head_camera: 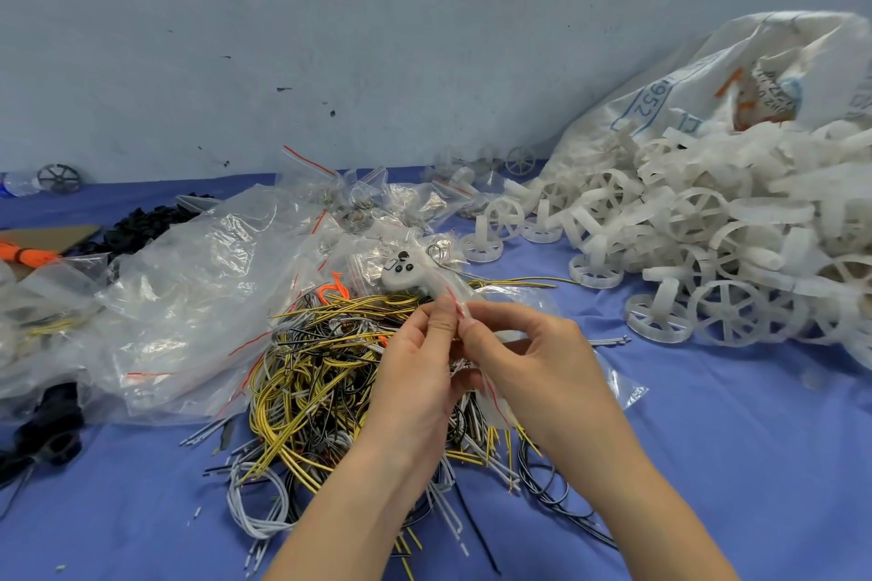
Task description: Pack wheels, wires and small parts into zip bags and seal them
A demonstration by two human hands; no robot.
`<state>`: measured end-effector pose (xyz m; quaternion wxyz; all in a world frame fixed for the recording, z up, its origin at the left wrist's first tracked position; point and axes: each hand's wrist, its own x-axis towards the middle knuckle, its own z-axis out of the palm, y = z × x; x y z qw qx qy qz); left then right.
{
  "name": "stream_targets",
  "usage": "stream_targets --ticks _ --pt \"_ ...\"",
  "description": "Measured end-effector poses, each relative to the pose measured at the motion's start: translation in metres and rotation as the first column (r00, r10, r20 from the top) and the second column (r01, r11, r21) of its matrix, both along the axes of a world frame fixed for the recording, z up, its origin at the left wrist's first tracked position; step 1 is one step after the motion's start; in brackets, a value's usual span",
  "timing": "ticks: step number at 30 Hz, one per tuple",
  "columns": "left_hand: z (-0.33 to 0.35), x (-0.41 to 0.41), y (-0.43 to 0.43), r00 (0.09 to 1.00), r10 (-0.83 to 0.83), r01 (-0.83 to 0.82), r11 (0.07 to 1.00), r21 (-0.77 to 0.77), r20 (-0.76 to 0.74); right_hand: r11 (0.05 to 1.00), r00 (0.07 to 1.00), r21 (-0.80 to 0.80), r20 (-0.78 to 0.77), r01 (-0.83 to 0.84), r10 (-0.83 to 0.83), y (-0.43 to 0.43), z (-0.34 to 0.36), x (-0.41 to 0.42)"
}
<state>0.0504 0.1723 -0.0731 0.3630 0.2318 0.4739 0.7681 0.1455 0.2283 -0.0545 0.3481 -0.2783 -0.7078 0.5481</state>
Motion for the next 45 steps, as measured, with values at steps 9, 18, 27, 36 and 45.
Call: stream_targets --ticks 9,18,27,36,45 --pt "-0.004 0.004 0.001 0.940 0.062 -0.097 0.991 -0.090 -0.337 0.933 0.970 0.335 0.153 0.128 -0.188 0.001 0.000 0.005" --pt "-0.002 -0.004 -0.004 0.842 0.191 -0.276 0.956 -0.099 -0.504 0.936 0.953 0.213 0.052 0.281 -0.298 0.015 0.010 0.018" --pt "-0.002 -0.002 0.003 0.903 0.124 -0.189 0.974 -0.123 -0.411 0.942 0.961 0.199 0.008 0.270 -0.277 0.008 0.015 0.018" --pt "-0.005 0.006 0.014 0.842 -0.072 -0.078 0.964 -0.253 -0.534 0.831 0.928 0.422 -0.087 0.363 -0.362 0.000 0.018 0.017" --pt "-0.001 0.006 0.011 0.467 -0.331 -0.227 0.852 -0.473 -0.820 0.542 0.852 0.696 -0.197 0.470 -0.485 -0.003 0.020 0.025"
